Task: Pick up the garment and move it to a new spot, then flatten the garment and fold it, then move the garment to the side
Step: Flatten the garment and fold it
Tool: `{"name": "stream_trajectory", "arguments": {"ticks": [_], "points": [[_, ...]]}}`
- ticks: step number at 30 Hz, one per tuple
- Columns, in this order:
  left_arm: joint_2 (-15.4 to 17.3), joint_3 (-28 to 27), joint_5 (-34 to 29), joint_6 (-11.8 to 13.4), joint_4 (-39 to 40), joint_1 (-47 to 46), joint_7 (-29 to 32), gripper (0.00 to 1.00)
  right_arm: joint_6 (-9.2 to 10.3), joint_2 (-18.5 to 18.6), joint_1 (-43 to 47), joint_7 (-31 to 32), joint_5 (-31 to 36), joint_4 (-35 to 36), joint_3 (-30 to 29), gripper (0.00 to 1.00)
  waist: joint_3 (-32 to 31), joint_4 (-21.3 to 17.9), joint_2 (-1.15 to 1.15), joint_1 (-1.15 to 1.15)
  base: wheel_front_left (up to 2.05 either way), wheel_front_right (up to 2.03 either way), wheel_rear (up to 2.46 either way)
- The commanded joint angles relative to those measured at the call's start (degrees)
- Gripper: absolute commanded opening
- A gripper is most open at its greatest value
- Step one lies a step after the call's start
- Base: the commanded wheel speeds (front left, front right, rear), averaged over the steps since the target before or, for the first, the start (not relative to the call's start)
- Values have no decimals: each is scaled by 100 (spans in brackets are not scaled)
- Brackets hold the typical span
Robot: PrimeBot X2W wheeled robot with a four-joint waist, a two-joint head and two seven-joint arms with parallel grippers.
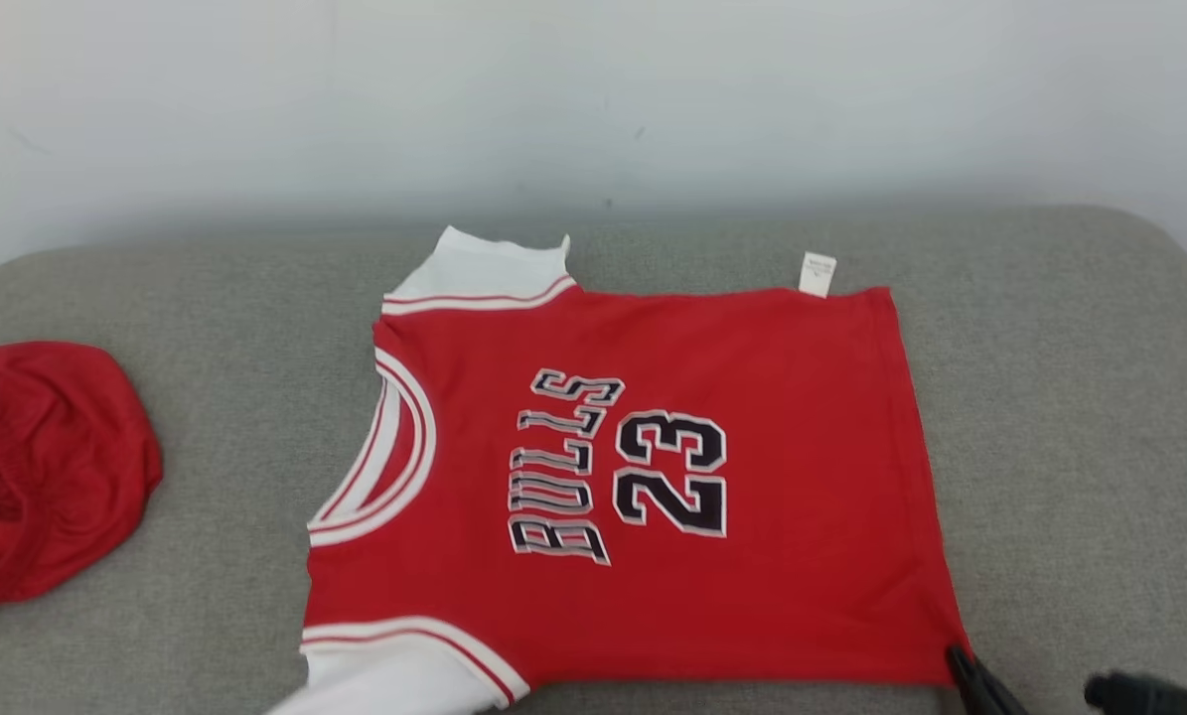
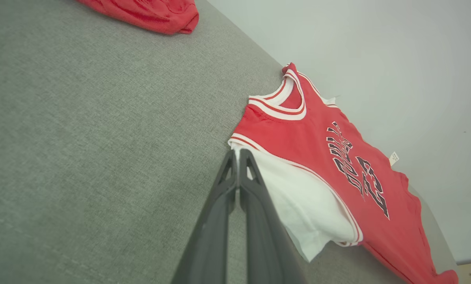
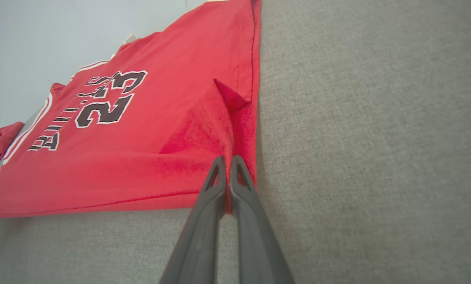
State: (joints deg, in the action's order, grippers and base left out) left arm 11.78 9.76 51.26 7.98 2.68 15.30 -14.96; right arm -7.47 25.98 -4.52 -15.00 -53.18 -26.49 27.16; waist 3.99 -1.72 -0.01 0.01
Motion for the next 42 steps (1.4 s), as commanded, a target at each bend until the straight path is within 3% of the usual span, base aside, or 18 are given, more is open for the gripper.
{"name": "stream_trajectory", "arguments": {"ticks": [1,6,12,23,32,42], "points": [[-67,-21,-73,-52,-65,159,-21,0,-8,-41,258,-29,44,50,-129,0,-86,59,1,-1,0,0,0],[-192,1,-161,-183,-299,446,-21,0,-7,-167,921,-21,140,202,-522,0,-131,88,1,-1,0,0,0],[-265,-167,-430,-347,-218,218,-21,0,-7,-400,1079,-24,456,647,-923,0,-117,-12,1,-1,0,0,0],[307,43,-816,-598,-325,-1535,546,0,-8,-506,225,692,731,1027,-1328,0,150,-252,1,-1,0,0,0],[553,314,-1018,-1026,-1981,-3374,938,0,-8,-873,-1030,1322,963,357,-1233,0,527,-471,1,-1,0,0,0],[326,765,-1250,-1364,-3866,-4477,722,0,-8,-1026,-1783,1110,1058,-624,-962,0,579,-455,1,-1,0,0,0]]}}
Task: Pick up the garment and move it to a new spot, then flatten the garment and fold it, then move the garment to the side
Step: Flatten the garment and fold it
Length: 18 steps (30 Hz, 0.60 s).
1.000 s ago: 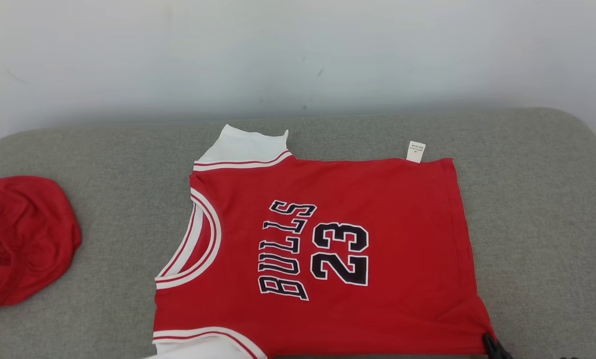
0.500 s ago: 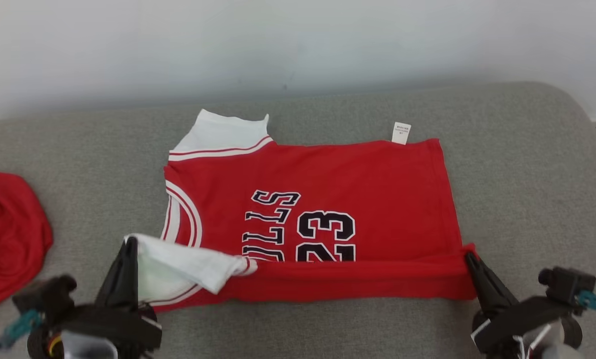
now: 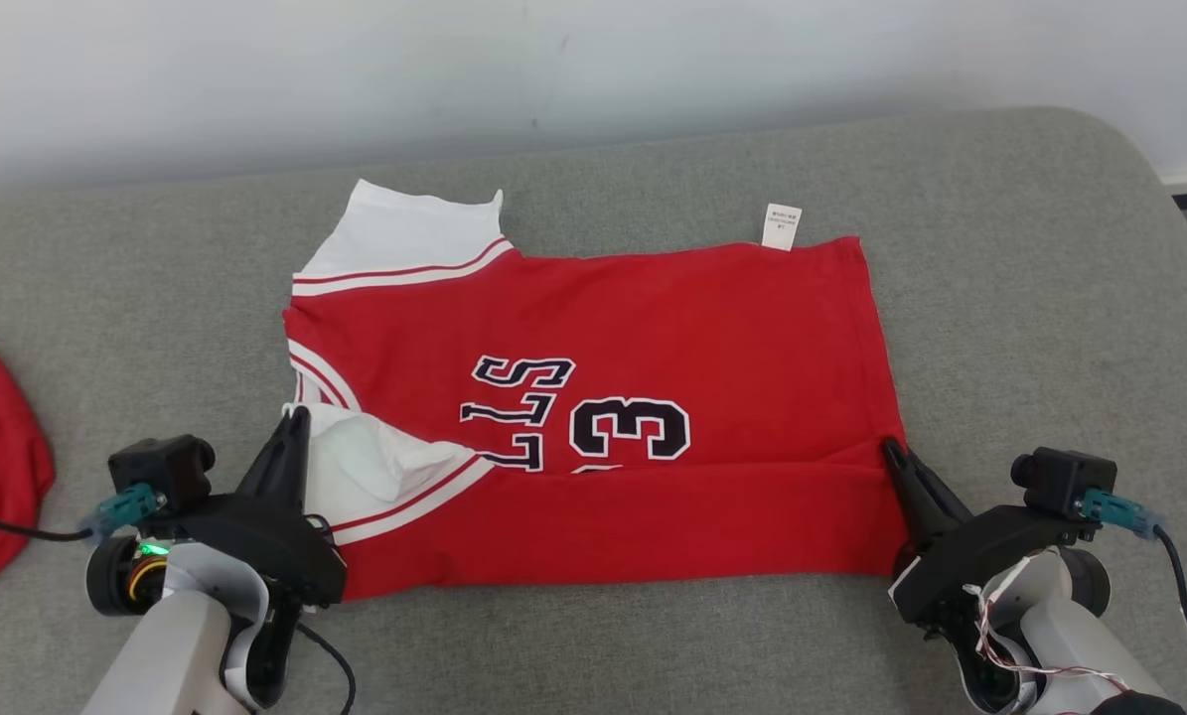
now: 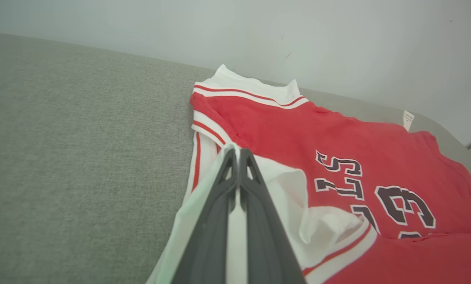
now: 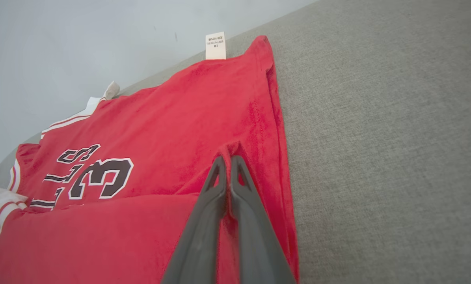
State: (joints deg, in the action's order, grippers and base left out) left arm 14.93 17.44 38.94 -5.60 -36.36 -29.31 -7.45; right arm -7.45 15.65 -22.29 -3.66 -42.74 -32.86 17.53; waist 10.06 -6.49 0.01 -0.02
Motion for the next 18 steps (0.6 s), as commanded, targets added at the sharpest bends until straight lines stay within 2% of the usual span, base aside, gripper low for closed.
{"name": "stream_trajectory", "arguments": {"ticks": [1,2,3,9,13,18], "points": [[5,28,-69,-31,-86,-79,-117,17,-9,11,-24,-79,-2,-53,17,39,-53,40,-1,2,0,0,0],[-14,79,-120,-37,-205,-137,-223,71,-9,-7,-22,-148,-79,-106,5,64,-91,61,-1,2,0,0,0],[-32,131,-160,-60,-312,-163,-289,100,-9,-16,-9,-208,-123,-151,1,100,-125,76,-1,2,0,0,0],[-121,101,-108,-149,-523,11,-687,100,-9,191,291,-793,-42,-182,89,100,-426,185,-1,2,0,0,0],[-118,-35,-135,-144,-248,430,-763,100,-9,276,667,-1021,39,9,55,100,-543,237,-1,2,0,0,0],[-179,-252,-261,-52,173,1102,-774,100,-9,336,1094,-1114,523,156,109,100,-513,297,-1,2,0,0,0]]}}
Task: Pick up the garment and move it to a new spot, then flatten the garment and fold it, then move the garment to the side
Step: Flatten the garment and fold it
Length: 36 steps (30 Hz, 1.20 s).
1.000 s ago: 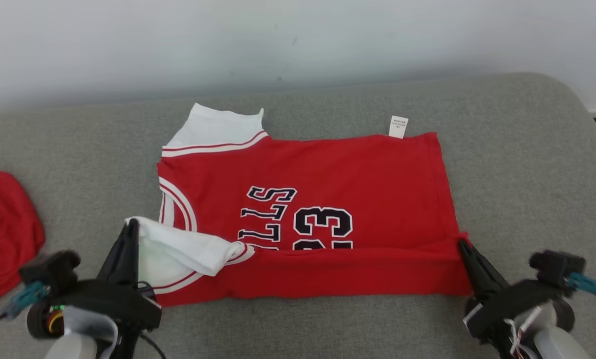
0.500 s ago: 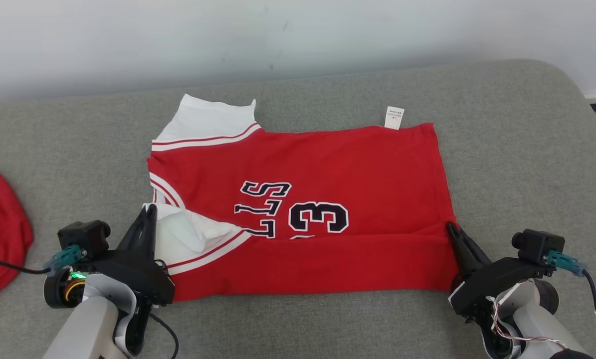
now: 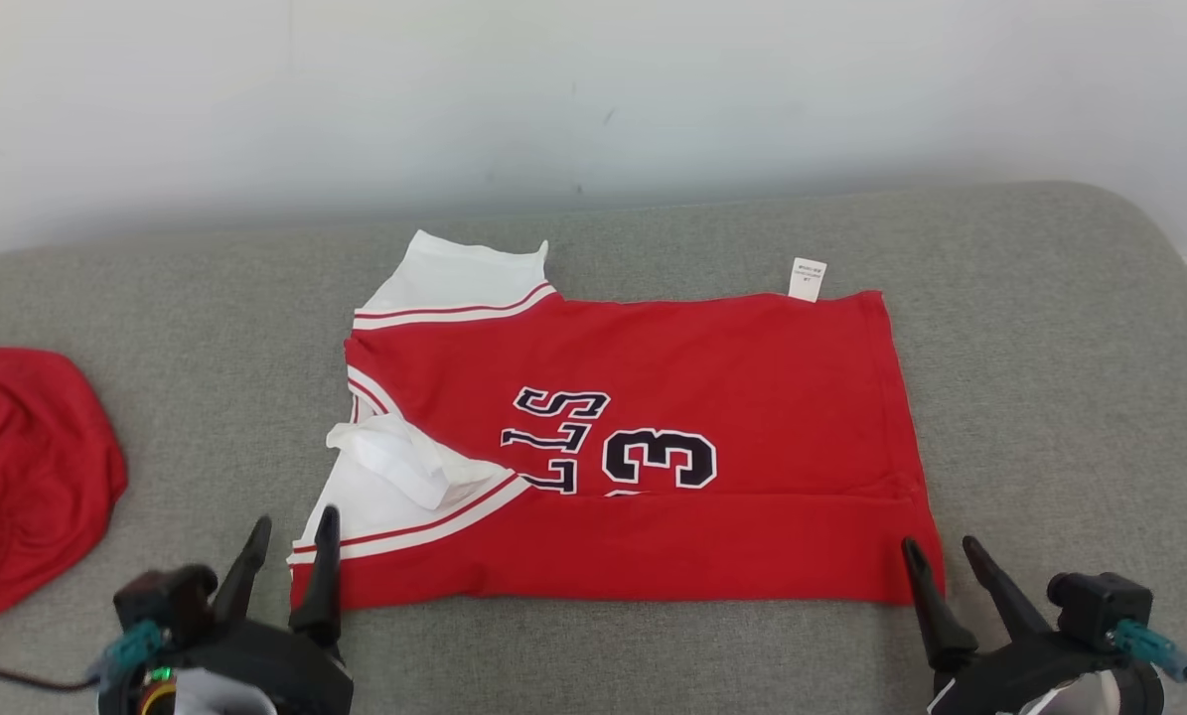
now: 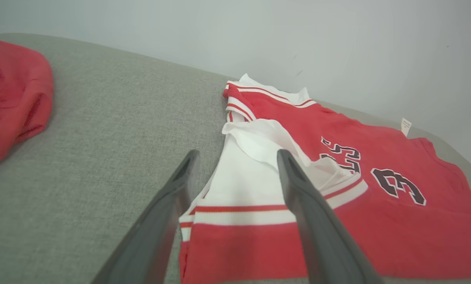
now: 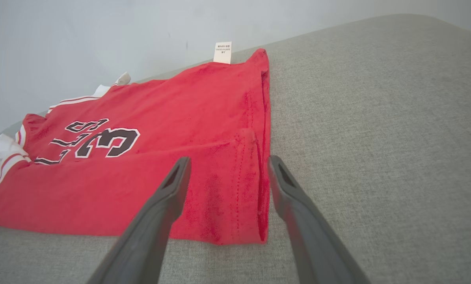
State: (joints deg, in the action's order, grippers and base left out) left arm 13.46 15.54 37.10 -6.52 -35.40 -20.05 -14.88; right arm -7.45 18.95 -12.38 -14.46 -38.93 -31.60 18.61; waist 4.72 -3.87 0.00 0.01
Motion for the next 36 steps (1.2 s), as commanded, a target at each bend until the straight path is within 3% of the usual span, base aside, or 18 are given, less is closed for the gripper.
{"name": "stream_trajectory", "arguments": {"ticks": [1,7,17,18,19,20,21,22,29,36], "points": [[-55,-110,-95,43,134,294,-31,100,-9,-34,163,-46,238,44,-21,100,38,47,0,-1,0,0,0],[-155,-231,-340,83,173,636,-32,100,-9,-153,271,-75,962,-119,-181,100,110,98,0,-1,0,0,0],[-318,-204,-578,51,-423,414,-28,100,-9,-467,27,-81,1379,-647,-278,100,129,73,0,-1,0,0,0],[-351,-215,-552,56,-518,400,-28,100,-9,-476,5,-73,1397,-715,-282,95,131,76,0,-1,0,0,0],[-359,-215,-544,38,-609,371,-28,89,-9,-487,-20,-73,1415,-771,-283,37,128,78,0,-1,0,0,0],[-366,-212,-556,18,-663,321,-28,49,-9,-504,-47,-73,1433,-808,-282,20,130,82,0,-1,0,0,0],[-385,-223,-568,1,-717,268,-29,18,-9,-531,-76,-74,1440,-851,-285,0,128,91,0,-1,0,0,0],[-412,-230,-576,4,-773,238,-29,0,-9,-554,-95,-74,1436,-888,-289,0,125,100,0,-1,0,0,0],[-487,-291,-629,-63,-867,367,-29,0,-9,-518,-13,-77,1385,-805,-415,0,-20,158,0,-1,0,0,0],[-619,-501,-523,-89,-159,1266,-29,0,-9,-316,678,-77,1263,-317,-517,0,-286,151,0,-1,0,0,0]]}}
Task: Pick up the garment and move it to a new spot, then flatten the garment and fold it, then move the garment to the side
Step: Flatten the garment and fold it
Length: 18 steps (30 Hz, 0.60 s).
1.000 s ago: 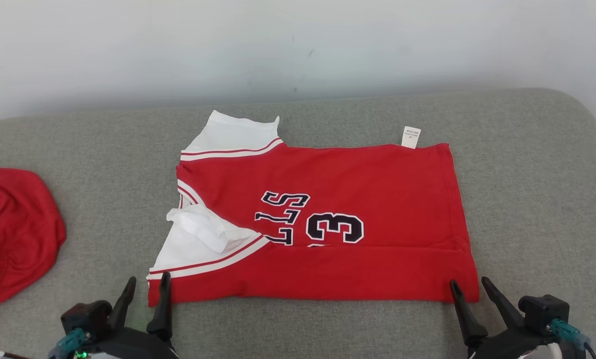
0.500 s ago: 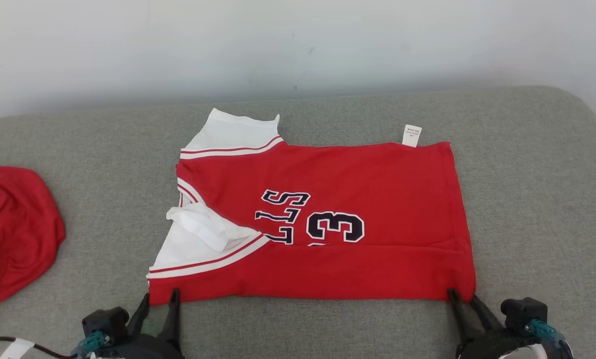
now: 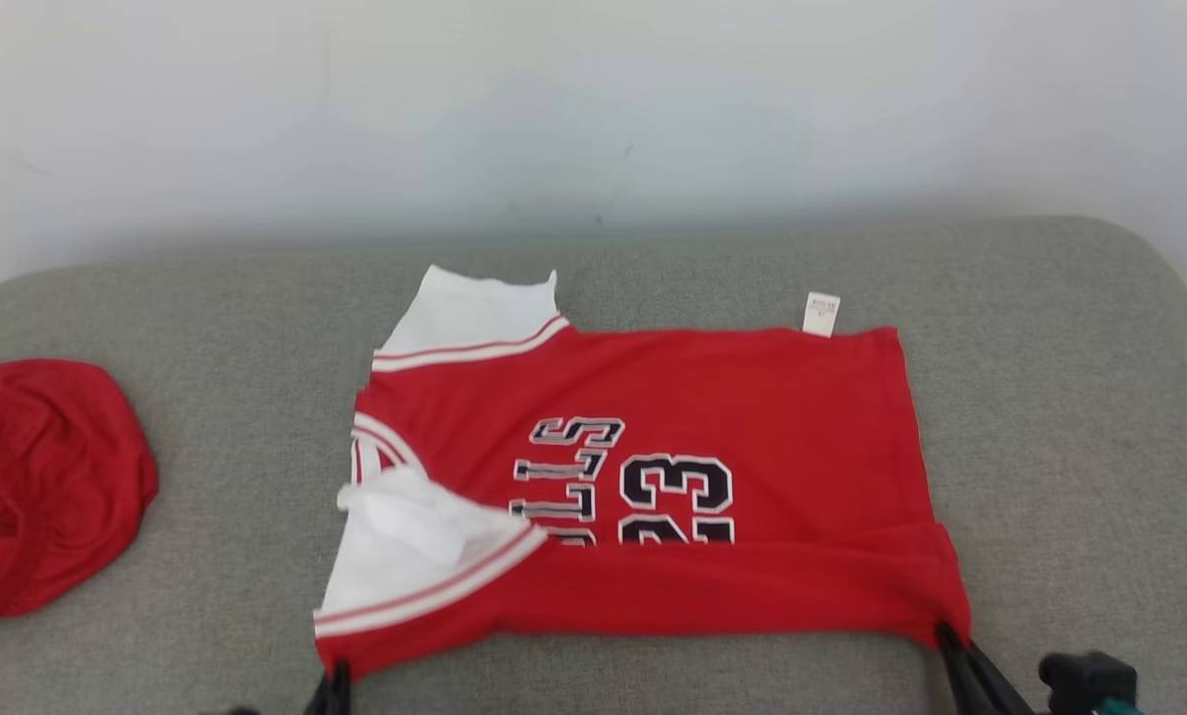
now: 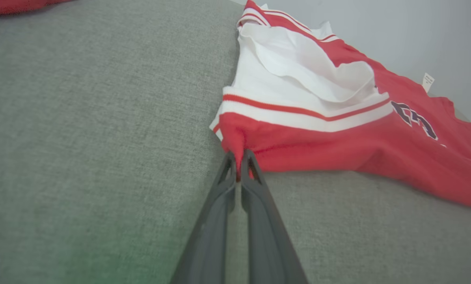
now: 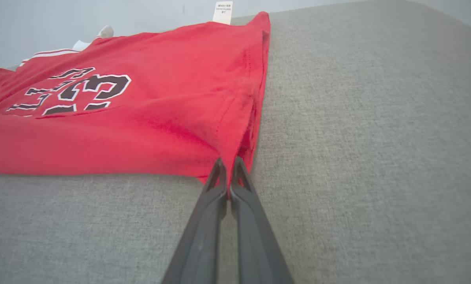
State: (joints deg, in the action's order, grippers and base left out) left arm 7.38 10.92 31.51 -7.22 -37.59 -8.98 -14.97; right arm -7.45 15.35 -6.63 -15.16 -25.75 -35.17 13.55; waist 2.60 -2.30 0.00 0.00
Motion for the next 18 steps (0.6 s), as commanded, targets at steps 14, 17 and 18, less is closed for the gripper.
{"name": "stream_trajectory", "arguments": {"ticks": [14,17,18], "points": [[-133,-170,121,162,1164,1493,-11,0,-8,367,1229,233,-165,1019,-409,0,-173,46,0,0,0,0,0],[-135,-175,151,181,1200,1519,-8,0,-8,311,1292,301,-171,1086,-437,0,-174,55,0,0,0,0,0],[-119,-152,163,182,1169,1535,37,0,-8,258,1317,421,-199,1079,-432,0,-168,73,0,0,0,0,0]]}}
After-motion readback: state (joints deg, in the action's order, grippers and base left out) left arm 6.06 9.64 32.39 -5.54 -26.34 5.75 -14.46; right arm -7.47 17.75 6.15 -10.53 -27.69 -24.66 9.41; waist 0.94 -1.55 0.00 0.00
